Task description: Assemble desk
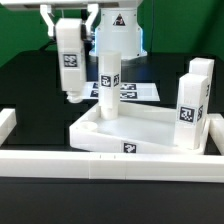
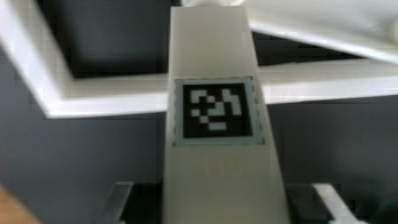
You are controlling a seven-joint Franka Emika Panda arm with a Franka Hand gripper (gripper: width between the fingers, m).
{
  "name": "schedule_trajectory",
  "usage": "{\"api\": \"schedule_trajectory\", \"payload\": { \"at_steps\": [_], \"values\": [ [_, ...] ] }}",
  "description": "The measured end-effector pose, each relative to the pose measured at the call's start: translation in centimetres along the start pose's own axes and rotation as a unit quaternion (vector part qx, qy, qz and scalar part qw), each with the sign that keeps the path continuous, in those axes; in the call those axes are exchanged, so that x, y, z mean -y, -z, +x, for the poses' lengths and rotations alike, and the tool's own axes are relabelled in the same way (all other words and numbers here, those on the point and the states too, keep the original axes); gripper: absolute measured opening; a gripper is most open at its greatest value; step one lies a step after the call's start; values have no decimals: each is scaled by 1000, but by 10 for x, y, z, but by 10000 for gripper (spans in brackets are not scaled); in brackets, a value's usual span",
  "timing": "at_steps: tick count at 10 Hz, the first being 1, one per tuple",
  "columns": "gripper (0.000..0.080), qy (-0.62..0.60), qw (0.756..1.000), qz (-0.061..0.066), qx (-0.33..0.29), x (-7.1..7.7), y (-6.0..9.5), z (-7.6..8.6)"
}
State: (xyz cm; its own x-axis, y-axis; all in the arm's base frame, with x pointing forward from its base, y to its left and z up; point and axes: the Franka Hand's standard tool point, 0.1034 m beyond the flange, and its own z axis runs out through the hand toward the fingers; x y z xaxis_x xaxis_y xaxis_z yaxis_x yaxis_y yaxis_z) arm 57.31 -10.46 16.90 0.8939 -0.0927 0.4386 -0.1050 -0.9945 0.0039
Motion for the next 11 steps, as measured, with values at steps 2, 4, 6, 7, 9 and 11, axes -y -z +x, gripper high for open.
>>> {"api": "schedule_trajectory", "payload": {
  "at_steps": [2,4,6,7,9,11],
  "values": [
    [290,-3,1000,-10,-12,3,-1,-4],
    [290,-17,1000,-12,-9,4,-10,-5],
    [290,-23,1000,-16,-13,8,-17,-2],
    [290,-24,999,-16,-13,8,-17,-2],
    [290,-24,1000,-16,-12,8,-18,-3],
    [290,-31,999,-22,-24,21,-22,-3]
  ]
}}
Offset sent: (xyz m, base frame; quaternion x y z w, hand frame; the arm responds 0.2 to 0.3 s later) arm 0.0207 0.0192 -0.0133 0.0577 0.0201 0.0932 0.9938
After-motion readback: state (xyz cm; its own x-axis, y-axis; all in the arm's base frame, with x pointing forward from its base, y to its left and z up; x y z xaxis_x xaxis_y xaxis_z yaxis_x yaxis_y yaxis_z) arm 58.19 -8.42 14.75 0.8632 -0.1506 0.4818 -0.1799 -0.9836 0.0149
